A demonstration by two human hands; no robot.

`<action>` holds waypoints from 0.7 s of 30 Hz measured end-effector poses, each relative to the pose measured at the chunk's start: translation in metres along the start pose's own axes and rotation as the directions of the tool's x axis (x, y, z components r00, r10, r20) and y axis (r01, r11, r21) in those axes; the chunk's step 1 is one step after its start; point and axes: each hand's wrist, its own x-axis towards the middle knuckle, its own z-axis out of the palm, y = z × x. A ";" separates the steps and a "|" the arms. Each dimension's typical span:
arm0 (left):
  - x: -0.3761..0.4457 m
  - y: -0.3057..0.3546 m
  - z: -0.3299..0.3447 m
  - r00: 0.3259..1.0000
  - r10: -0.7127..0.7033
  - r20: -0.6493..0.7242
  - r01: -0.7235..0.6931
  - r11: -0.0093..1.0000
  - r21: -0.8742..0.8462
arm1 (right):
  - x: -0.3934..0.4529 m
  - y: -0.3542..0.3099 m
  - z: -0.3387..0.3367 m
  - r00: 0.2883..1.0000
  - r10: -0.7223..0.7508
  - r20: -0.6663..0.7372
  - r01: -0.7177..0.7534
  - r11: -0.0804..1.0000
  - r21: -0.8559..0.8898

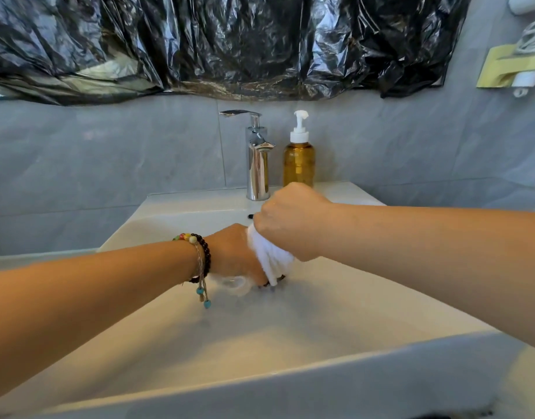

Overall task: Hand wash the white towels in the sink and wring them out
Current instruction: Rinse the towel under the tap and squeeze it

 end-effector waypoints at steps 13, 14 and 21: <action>0.000 0.016 0.002 0.985 0.080 -0.155 -0.004 0.900 0.436 | 0.007 0.012 0.010 0.928 0.120 0.353 -0.229 0.931 0.285; -0.004 0.020 -0.004 0.978 0.106 -0.181 -0.012 0.889 0.458 | 0.007 0.018 0.012 0.906 0.105 0.411 -0.269 0.892 0.364; -0.024 0.050 -0.025 0.936 0.292 -0.199 -0.016 0.596 0.803 | -0.012 0.019 0.034 0.890 0.114 0.442 -0.437 0.491 0.754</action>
